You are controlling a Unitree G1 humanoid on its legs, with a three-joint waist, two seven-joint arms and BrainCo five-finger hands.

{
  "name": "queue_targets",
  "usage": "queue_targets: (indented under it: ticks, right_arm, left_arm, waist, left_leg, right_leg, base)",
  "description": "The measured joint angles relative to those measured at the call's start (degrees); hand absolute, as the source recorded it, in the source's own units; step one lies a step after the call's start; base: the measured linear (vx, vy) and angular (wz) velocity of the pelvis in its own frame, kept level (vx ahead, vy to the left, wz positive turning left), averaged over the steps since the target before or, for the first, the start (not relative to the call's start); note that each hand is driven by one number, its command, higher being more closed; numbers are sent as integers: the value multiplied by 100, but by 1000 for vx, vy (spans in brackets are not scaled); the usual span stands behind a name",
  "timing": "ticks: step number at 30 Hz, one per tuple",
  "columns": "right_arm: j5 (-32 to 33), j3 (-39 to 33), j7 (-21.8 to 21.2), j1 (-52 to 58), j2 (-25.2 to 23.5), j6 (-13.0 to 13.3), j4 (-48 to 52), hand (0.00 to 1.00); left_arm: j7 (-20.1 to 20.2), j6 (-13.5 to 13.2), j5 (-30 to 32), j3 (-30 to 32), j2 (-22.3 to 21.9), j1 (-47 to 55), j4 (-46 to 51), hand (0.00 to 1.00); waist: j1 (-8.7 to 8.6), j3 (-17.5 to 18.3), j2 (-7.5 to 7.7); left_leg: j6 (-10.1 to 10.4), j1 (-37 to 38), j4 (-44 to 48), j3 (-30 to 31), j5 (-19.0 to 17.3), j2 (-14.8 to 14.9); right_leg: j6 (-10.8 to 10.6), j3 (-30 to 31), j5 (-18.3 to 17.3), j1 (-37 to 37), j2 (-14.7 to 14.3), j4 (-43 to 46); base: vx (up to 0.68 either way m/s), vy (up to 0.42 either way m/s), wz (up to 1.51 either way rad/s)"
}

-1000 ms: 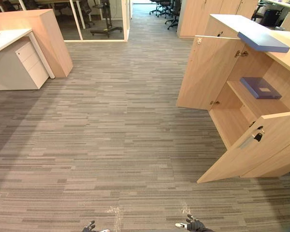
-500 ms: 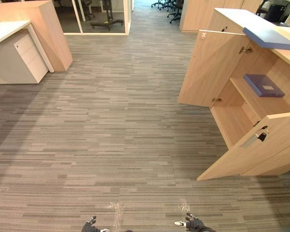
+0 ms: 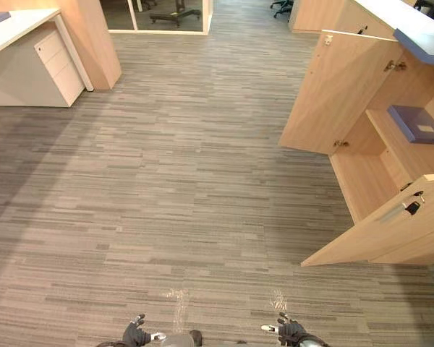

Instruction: Walk over to the cabinet, pick up the folder, carry it to the office cabinet, place the folder inside the office cabinet, then close the office cabinet door

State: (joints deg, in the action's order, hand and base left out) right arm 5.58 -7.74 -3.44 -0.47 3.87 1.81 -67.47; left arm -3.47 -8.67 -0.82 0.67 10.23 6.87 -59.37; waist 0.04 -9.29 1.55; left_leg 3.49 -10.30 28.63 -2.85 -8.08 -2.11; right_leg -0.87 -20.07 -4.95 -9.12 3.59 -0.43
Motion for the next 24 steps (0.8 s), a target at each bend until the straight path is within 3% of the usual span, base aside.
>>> queue_targets:
  ticks: [1, 3, 5, 6, 7, 9, 10, 13, 14, 16, 18, 19, 20, 21, 22, 24]
  right_arm:
    - [0, -3, 1, -27, 59, -17, 9, 0]
    - [-4, -12, 3, -10, 130, -55, 8, 0]
    - [-7, -25, 11, 2, 163, -63, 6, 0]
    - [-10, -24, 12, 2, 163, -63, 7, 0]
    - [-16, -33, 13, 3, 143, -63, 7, 0]
    - [-31, -218, 13, -19, 27, -66, -8, 0]
    - [-182, -352, -1, -43, -114, -71, -30, 0]
    - [-365, -398, -25, -117, -60, -74, -4, 0]
    - [-416, -411, -33, -111, -10, -77, 42, 0]
    - [-452, -438, -26, -184, 55, -63, 252, 0]
    - [-452, -434, -16, -221, 21, -78, 249, 0]
    - [-460, -389, -17, -250, 2, -69, 254, 0]
    - [-461, -366, -20, -273, 0, -68, 254, 0]
    - [-515, -334, -26, -350, 1, -66, 254, 0]
    - [-581, -331, -29, -395, 3, -64, 254, 0]
    - [-588, -331, -28, -448, 2, -64, 250, 0]
  left_arm:
    - [-2, 1, -44, 119, -76, 36, 42, 0]
    - [-5, 4, -109, 230, -111, 85, 41, 0]
    - [-12, 11, -127, 394, -180, 142, 37, 0]
    - [-24, 13, -133, 413, -212, 153, 37, 0]
    - [-57, 24, -131, 410, -234, 158, 32, 0]
    - [-60, 27, -131, 424, -209, 147, 33, 0]
    - [-63, 35, -112, 409, -161, 135, 33, 0]
    - [-62, 34, -74, 256, -181, 133, 43, 0]
    - [-61, 32, -32, 200, -214, 145, 49, 0]
    - [-62, -22, -14, 30, -237, 43, 151, 0]
    - [-58, -43, -22, -82, -267, 4, 177, 0]
    - [-53, -54, -24, -95, -286, -23, 187, 0]
    - [-52, -54, -24, -96, -292, -60, 177, 0]
    - [-49, -48, -22, -96, -308, -124, 130, 0]
    - [-49, -49, -24, -89, -327, -162, 132, 0]
    - [-40, -33, -24, -29, -358, -225, 101, 0]
  waist:
    - [-1, -12, -47]
    - [-16, -9, -75]
    - [21, 1, -100]
    - [24, 13, -116]
    - [17, 87, -183]
    - [46, 130, -72]
    - [45, 189, 6]
    - [86, 264, -91]
    - [72, 329, -166]
    - [-68, 451, -238]
    - [-67, 423, -266]
    - [-53, 372, -266]
    - [-53, 312, -277]
    - [-64, 190, -277]
    - [-58, 134, -251]
    - [-77, 92, -173]
  left_leg:
    - [-133, -275, 160, -170, -244, 150]
    - [-166, -464, -294, -176, -246, 365]
    - [7, -473, -1659, 40, 196, 566]
    - [108, -465, -1887, 45, 408, 623]
    - [245, -448, -1948, -123, 909, 607]
    - [57, -456, -1829, -306, 1015, 383]
    - [-200, -400, -1699, -473, 853, 118]
    - [-509, 93, -1826, -839, 678, -125]
    - [-595, 300, -1920, -892, 613, -213]
    - [-745, 874, -2190, -944, 518, -405]
    - [-744, 1228, -2293, -857, 517, -390]
    - [-743, 1471, -2304, -743, 516, -342]
    - [-742, 1599, -2304, -648, 515, -318]
    - [-772, 1806, -2308, -548, 493, -271]
    - [-835, 1900, -2337, -506, 411, -256]
    - [-867, 1960, -2500, -415, 113, -271]
  right_leg:
    - [-40, 12, -41, 14, 34, 86]
    - [-126, 119, -96, 7, 115, 98]
    - [-303, 338, -205, -14, 317, 100]
    - [-375, 387, -232, -13, 377, 101]
    - [-573, 501, -313, -13, 564, 98]
    - [-656, 495, -350, -3, 889, 109]
    - [-810, 517, -77, 32, 1220, 292]
    - [-812, 787, -11, 439, 1675, 1351]
    - [-678, 714, 47, 649, 1857, 2016]
    - [397, -75, 141, 1437, 2503, 4337]
    - [234, -338, -175, 1573, 2332, 4771]
    - [81, -363, -502, 1629, 1951, 4675]
    - [23, -363, -620, 1632, 1713, 4521]
    - [-8, -401, -714, 1698, 1249, 4057]
    - [-13, -550, -697, 1901, 916, 3529]
    - [56, -806, -494, 2211, 588, 2629]
  base:
    - [11, 99, -11]
    - [48, 124, -20]
    - [125, 212, -36]
    - [223, 323, -44]
    - [229, 305, -40]
    - [422, 444, -53]
    - [401, 342, -57]
    - [347, 298, -69]
    - [299, 274, -33]
    - [471, 402, -7]
    - [356, 207, 2]
    - [233, 88, -3]
    - [247, -4, 4]
    - [197, -49, 13]
    - [225, -62, 16]
    - [120, -72, 31]
